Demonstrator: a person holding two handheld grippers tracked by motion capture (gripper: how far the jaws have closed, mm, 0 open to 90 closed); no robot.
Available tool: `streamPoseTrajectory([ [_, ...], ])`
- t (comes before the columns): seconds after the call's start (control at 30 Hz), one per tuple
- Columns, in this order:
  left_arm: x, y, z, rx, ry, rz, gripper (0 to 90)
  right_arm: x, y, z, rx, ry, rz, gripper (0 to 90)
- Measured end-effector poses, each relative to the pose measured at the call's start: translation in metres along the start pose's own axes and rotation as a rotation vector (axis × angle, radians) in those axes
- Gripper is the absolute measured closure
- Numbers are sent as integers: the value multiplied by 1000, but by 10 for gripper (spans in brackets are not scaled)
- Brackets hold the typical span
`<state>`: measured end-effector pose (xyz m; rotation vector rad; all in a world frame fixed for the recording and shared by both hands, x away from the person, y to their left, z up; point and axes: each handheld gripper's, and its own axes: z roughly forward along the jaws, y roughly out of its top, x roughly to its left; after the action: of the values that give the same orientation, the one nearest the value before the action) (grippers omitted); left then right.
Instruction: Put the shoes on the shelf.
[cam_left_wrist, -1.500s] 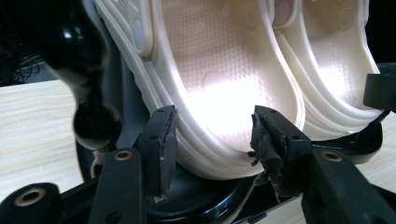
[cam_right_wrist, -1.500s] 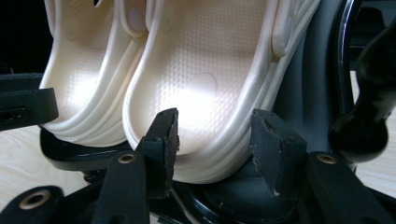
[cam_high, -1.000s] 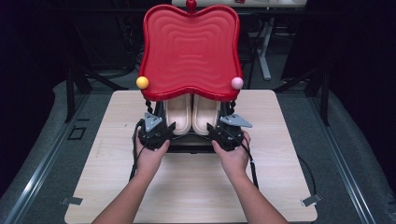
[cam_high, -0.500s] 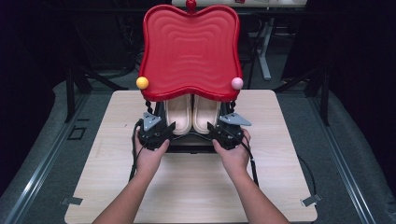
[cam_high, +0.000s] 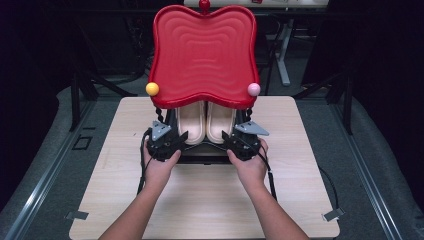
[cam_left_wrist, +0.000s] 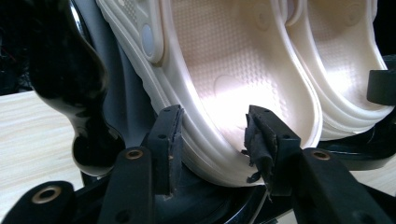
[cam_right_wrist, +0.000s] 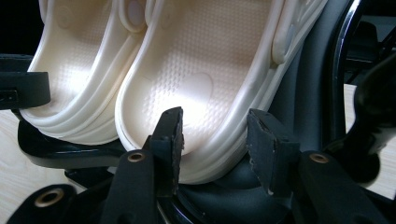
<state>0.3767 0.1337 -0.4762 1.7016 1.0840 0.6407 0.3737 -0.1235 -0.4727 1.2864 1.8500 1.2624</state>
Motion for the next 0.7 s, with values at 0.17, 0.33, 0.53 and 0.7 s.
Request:
streamPoseTrajectory([
  [0.17,0,0,0,1,0,1,556,0,0,0,0,0,3,556],
  [0.33,0,0,0,2,-6,1,542,0,0,0,-1,-3,5,556],
  [0.53,0,1,-3,4,-18,0,522,0,0,-1,-3,3,13,533],
  [0.7,-2,-1,-9,-6,-33,8,490,1,0,-8,-2,16,12,518],
])
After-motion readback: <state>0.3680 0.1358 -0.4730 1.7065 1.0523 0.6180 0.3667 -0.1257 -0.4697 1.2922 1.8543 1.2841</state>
